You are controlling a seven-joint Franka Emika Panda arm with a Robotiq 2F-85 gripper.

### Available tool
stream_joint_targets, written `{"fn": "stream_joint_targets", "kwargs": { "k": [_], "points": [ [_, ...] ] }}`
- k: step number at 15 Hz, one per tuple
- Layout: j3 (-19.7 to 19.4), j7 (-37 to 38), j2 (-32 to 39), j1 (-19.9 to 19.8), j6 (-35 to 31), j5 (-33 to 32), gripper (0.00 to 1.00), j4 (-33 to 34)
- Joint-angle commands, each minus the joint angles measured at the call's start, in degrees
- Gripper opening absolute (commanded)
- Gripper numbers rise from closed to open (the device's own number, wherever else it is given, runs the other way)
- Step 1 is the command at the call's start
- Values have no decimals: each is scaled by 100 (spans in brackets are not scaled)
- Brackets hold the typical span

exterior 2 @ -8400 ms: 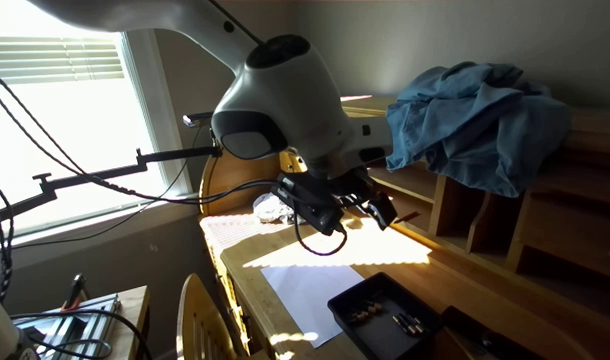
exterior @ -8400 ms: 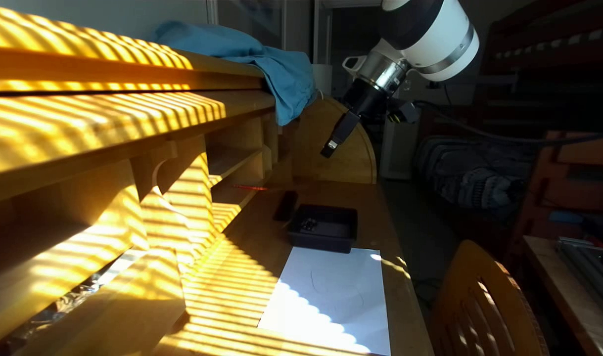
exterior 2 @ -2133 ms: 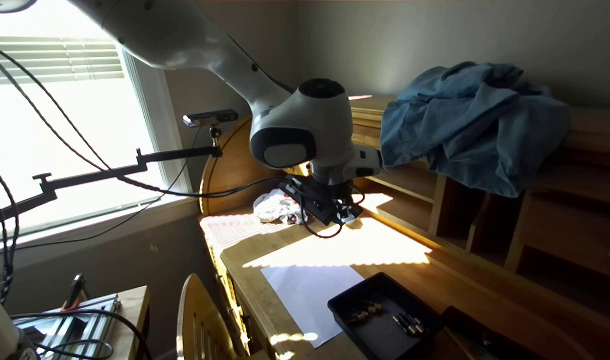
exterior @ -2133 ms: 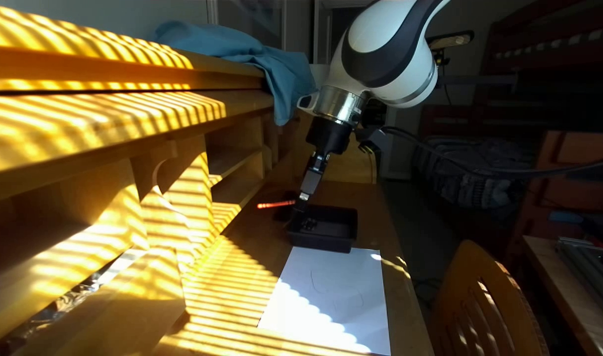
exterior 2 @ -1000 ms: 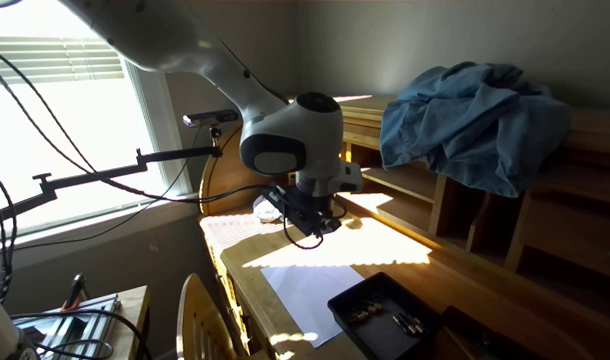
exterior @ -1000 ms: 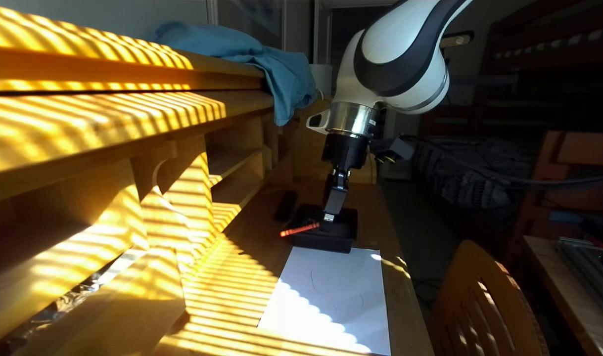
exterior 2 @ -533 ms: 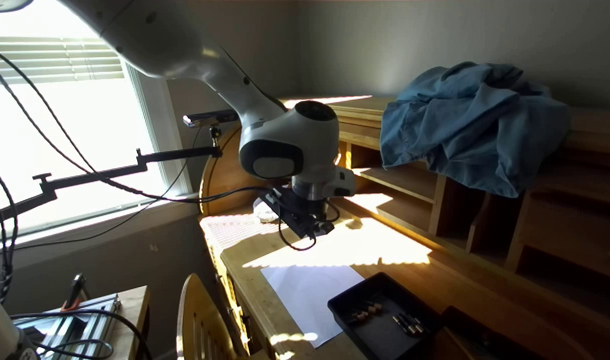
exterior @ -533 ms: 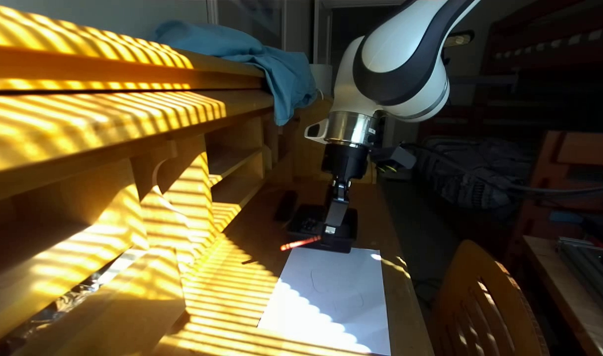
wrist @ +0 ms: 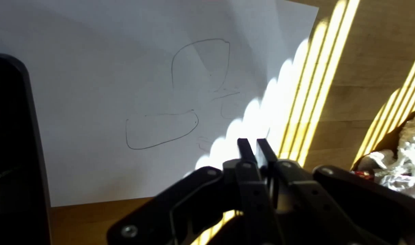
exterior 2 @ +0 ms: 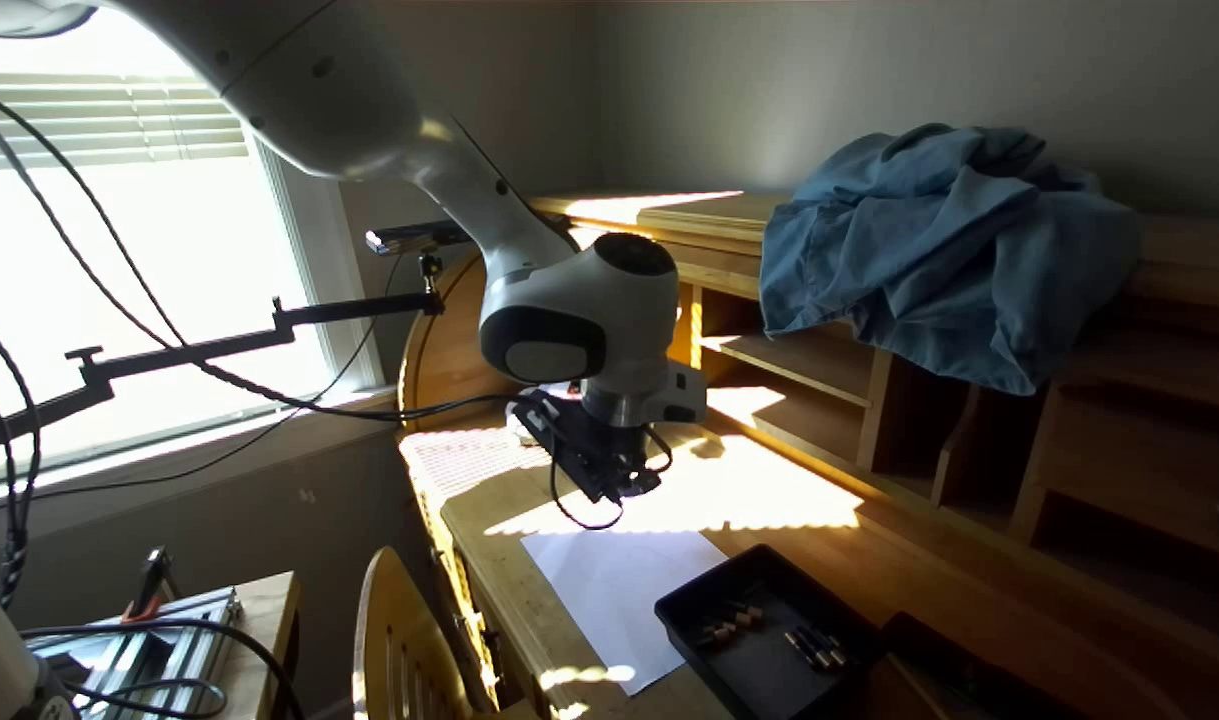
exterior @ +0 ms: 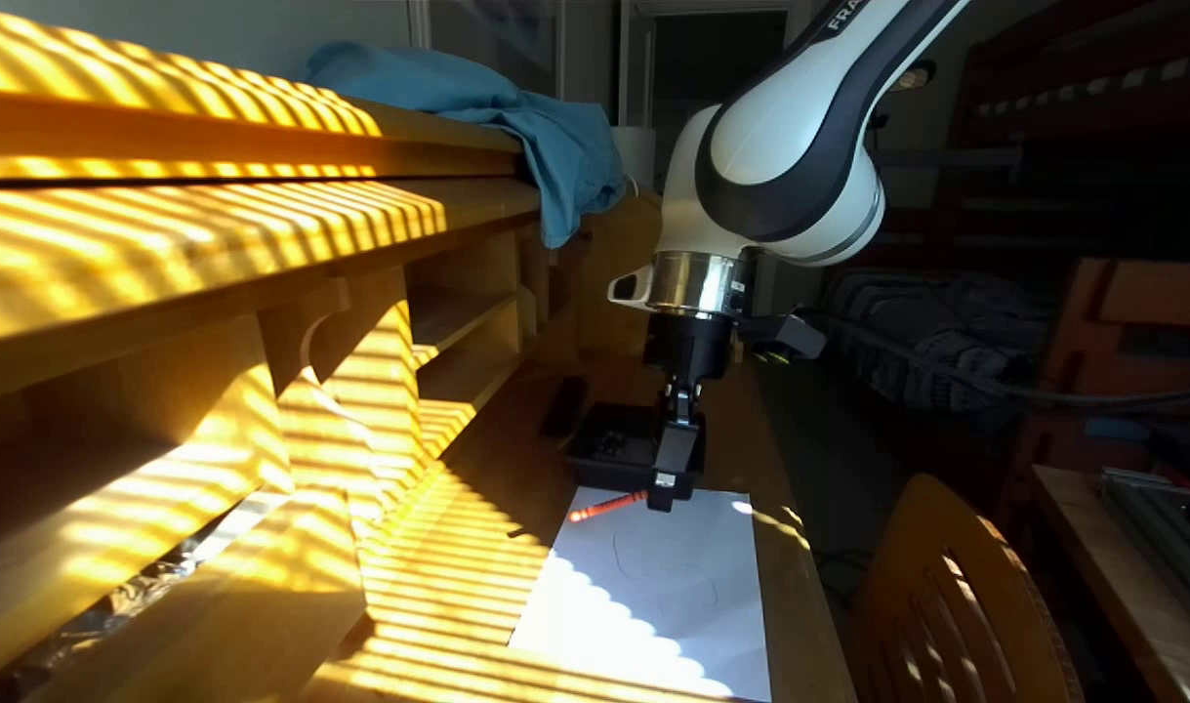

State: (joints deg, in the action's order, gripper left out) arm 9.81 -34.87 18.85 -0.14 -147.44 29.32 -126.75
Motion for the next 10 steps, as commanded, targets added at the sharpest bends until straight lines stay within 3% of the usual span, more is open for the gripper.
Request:
{"fn": "stream_joint_targets", "kwargs": {
  "k": [1,10],
  "points": [
    [45,208,127,-106,-154,-233,2,-123],
    [45,356,414,-217,-49,-467,2,-144]
  ]
}}
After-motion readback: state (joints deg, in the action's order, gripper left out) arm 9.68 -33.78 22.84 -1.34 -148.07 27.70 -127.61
